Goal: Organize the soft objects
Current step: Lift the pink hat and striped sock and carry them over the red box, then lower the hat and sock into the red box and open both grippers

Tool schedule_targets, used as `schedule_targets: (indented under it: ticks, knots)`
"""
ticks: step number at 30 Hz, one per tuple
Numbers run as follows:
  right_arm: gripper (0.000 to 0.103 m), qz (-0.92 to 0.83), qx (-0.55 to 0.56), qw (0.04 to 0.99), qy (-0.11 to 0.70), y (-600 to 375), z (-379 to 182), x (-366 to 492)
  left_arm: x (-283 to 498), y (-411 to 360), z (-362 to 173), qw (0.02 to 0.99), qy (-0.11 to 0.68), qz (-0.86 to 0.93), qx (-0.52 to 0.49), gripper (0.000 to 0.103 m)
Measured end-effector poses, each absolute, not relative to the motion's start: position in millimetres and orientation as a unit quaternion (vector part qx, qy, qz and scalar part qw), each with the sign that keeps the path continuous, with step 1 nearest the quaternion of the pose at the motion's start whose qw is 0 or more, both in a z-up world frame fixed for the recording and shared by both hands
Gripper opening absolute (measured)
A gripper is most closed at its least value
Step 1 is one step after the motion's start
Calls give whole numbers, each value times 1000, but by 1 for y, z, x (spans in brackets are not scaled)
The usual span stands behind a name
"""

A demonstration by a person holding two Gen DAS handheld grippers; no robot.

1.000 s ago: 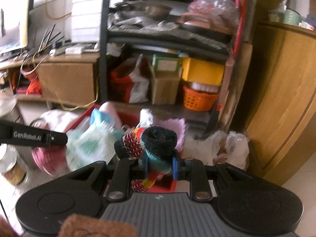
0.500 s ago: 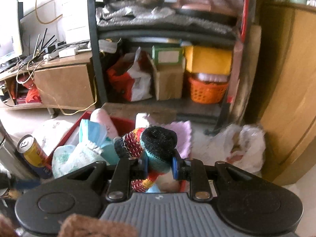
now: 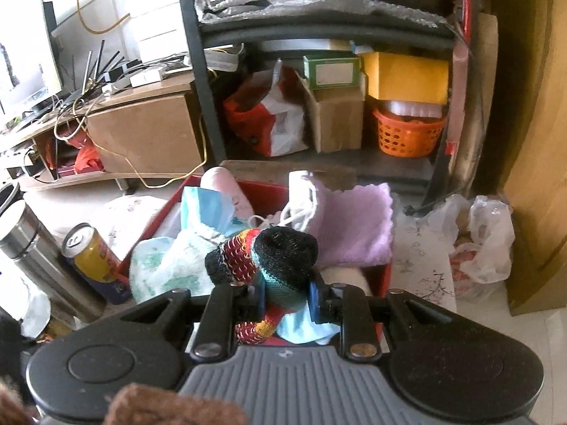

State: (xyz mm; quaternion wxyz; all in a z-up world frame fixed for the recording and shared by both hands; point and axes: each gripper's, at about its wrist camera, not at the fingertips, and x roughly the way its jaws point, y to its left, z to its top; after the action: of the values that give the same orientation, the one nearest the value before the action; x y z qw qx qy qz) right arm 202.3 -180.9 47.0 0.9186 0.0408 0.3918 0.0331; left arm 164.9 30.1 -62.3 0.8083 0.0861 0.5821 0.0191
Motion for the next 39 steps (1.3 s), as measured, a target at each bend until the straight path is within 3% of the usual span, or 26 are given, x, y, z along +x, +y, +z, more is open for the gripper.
schedule_targets:
  ticks: [1,4,11,21,23,26,28,29,30,39]
  knots:
    - [0,36,39,919,391,-179,48,201,165,32,-59,810,581,17,76,42]
    - [0,38,38,919,391,-178,49,199,164,43,-46,811,585,-14,8,32]
    - [0,15,79,921,381,-206,54,205,182,37,30,846,507,-106,-130,31]
    - [0,-20,105,921,375,-231,44,232,260,-48,70,875,460,-128,-81,32]
    - [0,-28,101,918,382,-232,39,238,274,-63,64,876,460,-126,-80,34]
    - [0,-31,87,915,392,-234,31,244,289,-76,58,877,456,-125,-82,46]
    - [15,-39,88,914,395,-234,28,245,289,-74,59,876,455,-130,-95,70]
    - [28,-43,88,914,394,-235,27,244,287,-72,60,878,450,-129,-102,72]
    - [32,-45,86,916,390,-235,27,243,285,-69,62,880,446,-127,-106,73]
    - [33,-53,118,919,372,-239,40,235,258,-43,74,878,448,-117,-122,75]
